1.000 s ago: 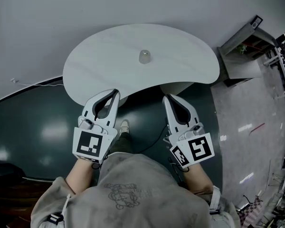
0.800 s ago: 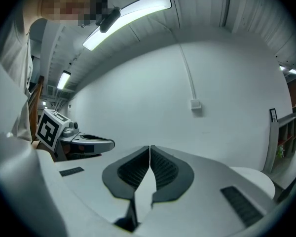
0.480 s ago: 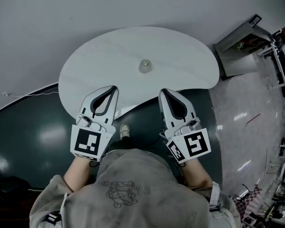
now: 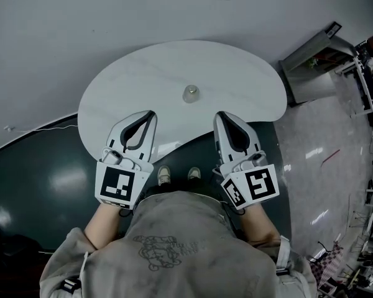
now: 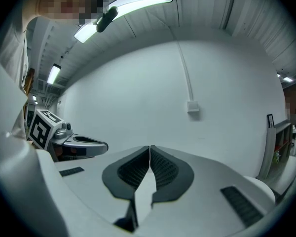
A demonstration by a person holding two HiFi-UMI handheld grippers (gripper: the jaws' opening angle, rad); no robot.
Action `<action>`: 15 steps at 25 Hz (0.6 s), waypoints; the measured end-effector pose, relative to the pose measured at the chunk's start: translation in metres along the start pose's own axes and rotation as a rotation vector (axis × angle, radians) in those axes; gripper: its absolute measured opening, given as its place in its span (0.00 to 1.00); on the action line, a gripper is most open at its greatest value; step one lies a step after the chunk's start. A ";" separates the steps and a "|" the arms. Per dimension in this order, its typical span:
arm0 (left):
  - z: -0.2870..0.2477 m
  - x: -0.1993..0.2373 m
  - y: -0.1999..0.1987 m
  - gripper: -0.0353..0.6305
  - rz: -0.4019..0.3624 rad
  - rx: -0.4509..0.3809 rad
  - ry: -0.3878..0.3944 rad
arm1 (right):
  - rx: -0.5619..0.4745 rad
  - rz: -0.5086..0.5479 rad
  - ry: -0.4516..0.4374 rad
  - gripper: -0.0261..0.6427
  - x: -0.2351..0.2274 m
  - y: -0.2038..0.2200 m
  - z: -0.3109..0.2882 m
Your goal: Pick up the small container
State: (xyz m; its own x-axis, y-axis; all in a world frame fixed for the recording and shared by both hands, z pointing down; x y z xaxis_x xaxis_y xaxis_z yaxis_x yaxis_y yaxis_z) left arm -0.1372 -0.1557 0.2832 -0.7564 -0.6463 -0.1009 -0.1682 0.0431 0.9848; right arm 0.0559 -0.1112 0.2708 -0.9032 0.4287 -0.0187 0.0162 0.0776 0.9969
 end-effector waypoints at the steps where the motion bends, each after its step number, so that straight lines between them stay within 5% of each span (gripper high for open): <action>1: -0.002 0.000 -0.001 0.08 -0.003 -0.001 -0.008 | -0.001 0.003 -0.002 0.08 -0.003 0.000 -0.001; 15: -0.040 -0.001 -0.020 0.08 0.035 -0.035 -0.114 | -0.039 -0.012 -0.046 0.09 -0.052 -0.003 -0.018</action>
State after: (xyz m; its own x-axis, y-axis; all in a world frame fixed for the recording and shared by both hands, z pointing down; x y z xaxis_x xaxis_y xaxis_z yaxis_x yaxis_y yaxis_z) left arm -0.1076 -0.1861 0.2689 -0.8287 -0.5539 -0.0801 -0.1198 0.0357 0.9922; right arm 0.0952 -0.1504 0.2704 -0.8826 0.4689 -0.0334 -0.0121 0.0483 0.9988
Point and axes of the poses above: the fingertips, and each gripper's own axes: z backward along the fingers, x to its left, y out of its underside, the point moved 6 cm from there along z, backward along the fingers, and after that the axes turned 6 degrees about -y, right-handed, at the moved point
